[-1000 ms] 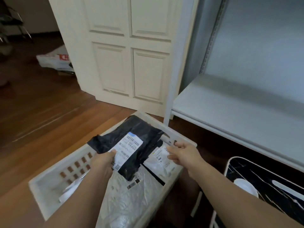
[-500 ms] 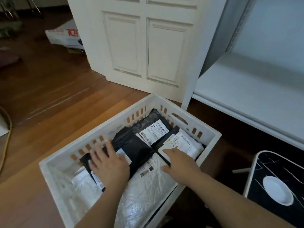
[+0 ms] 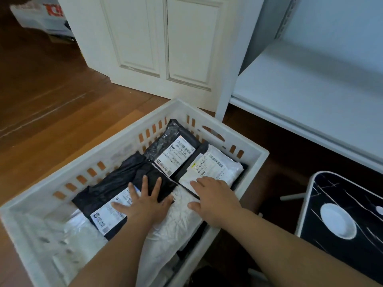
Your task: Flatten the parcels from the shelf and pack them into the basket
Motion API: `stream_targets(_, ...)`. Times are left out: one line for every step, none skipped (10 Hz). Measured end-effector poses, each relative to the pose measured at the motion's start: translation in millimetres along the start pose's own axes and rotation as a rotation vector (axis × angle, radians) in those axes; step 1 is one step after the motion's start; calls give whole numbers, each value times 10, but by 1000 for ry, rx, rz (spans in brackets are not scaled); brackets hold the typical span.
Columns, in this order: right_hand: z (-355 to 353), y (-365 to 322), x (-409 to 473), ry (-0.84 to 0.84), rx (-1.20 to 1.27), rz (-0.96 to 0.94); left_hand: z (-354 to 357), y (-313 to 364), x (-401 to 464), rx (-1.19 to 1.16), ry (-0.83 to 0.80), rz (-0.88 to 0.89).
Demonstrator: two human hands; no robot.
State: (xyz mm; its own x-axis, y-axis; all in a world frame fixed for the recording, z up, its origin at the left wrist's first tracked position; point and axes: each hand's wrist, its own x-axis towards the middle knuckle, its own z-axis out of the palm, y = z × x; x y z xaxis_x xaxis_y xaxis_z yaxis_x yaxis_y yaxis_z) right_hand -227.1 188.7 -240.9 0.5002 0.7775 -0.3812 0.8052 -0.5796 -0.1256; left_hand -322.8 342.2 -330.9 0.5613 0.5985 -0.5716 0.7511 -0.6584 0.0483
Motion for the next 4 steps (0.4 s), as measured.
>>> stream_targets(-41, 35, -36, 27, 16, 9, -64, 16, 1, -8, -32, -16)
stream_targets(-98, 103, -136, 36, 1, 20, -182, 71, -59, -1, -44, -21)
stream_targets(-171, 241, -315, 29, 11, 71, -357, 201, -168, 4, 37, -20)
stream_targets(-197, 380, -544, 40, 20, 115, -484, 410, -351, -34, 113, 70)
